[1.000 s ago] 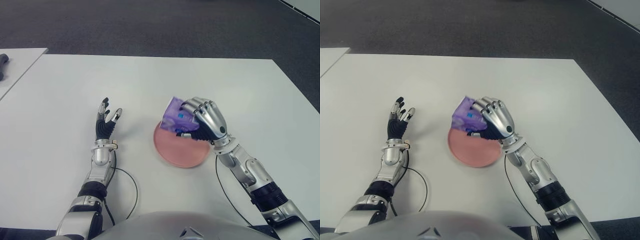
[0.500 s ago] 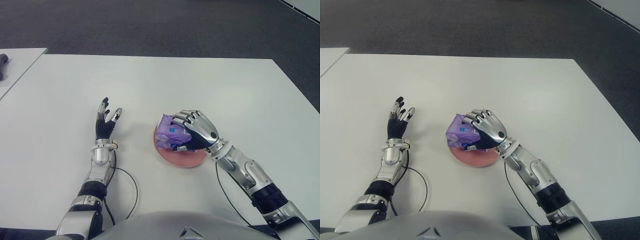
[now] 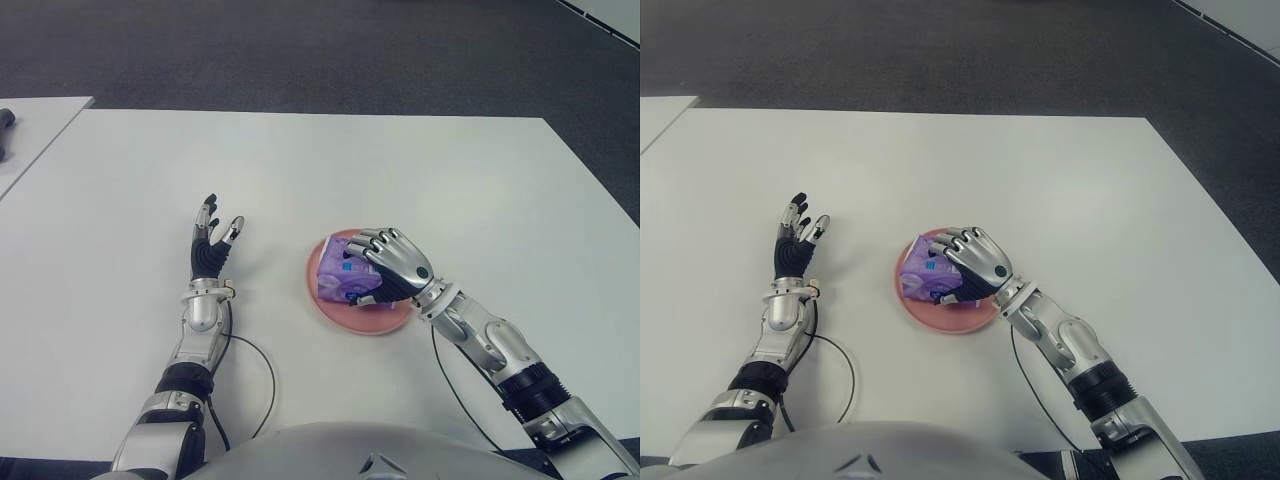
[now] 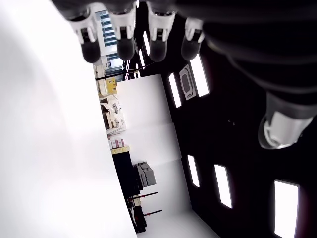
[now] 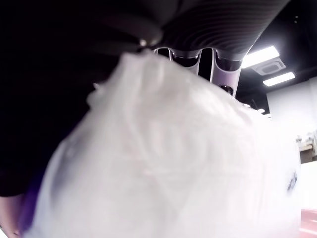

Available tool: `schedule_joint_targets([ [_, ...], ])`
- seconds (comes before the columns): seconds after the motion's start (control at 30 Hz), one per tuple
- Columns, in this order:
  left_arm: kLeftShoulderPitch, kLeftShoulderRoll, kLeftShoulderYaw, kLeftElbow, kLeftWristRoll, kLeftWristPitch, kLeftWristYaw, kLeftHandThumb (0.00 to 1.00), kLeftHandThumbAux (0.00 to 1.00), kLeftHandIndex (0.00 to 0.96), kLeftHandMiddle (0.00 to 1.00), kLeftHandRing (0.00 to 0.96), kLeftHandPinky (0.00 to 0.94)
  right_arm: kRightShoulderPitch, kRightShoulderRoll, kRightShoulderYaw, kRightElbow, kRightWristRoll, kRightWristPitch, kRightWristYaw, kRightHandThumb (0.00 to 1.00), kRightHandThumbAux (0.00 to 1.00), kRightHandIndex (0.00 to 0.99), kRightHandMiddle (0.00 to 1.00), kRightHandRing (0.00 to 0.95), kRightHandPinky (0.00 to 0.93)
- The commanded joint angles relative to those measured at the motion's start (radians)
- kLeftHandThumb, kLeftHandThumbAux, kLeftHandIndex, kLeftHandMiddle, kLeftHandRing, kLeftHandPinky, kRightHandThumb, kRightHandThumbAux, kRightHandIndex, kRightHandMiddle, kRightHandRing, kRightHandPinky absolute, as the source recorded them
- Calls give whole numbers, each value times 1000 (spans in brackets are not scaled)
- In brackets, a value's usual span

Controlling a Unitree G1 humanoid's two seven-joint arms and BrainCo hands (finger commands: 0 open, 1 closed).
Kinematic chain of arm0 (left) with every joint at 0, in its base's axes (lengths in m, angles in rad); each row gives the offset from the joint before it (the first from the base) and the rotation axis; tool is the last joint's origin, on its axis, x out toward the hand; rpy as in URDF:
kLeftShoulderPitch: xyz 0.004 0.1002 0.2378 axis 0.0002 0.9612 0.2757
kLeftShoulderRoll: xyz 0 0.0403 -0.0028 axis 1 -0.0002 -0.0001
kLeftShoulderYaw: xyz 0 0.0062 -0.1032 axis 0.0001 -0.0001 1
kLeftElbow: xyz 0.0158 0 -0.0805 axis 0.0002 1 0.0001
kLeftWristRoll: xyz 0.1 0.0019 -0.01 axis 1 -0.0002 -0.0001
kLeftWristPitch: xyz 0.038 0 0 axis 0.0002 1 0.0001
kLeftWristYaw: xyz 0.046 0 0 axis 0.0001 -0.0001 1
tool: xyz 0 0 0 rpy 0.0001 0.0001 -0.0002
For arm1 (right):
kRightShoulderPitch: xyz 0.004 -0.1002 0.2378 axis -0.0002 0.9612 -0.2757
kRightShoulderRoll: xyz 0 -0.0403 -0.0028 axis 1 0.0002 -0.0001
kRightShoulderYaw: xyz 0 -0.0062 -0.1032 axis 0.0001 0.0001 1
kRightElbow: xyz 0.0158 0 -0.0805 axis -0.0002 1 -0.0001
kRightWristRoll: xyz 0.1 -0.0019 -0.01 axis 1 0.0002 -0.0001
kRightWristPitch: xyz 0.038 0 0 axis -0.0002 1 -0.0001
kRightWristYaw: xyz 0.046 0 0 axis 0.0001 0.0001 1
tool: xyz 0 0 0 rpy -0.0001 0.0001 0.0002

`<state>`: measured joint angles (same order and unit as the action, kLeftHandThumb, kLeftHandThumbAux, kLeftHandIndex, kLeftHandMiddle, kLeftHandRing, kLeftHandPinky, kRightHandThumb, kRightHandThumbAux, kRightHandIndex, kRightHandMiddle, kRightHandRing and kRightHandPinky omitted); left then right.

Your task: Put the tissue paper into the plate.

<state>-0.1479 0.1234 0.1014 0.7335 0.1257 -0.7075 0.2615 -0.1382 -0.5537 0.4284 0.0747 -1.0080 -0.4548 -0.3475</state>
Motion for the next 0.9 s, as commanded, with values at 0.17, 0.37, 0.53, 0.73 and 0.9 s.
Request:
schedule_joint_targets([
  [0.17,40,-6,-3,34,10,7,9,0,464,0,0,0,0,-19,11,16,63,-7,20,27,953,659,380,505,530,788],
  [0.37,42,-5,-3,27,8,11,4,0,456,0,0,0,0,-31,20,24,95,-6,37,41,952,659,381,504,528,784],
  [0.53,43,-2,-1,27,7,9,2,0,446,0,0,0,0,-36,26,22,110,15,48,61,952,660,382,503,527,771],
  [0.73,42,0,0,26,7,6,3,0,444,0,0,0,0,-48,21,17,134,52,27,62,951,657,391,516,520,693],
  [0.9,41,-2,1,25,3,7,1,0,451,0,0,0,0,-59,-5,19,143,78,-5,81,801,688,403,409,387,429],
])
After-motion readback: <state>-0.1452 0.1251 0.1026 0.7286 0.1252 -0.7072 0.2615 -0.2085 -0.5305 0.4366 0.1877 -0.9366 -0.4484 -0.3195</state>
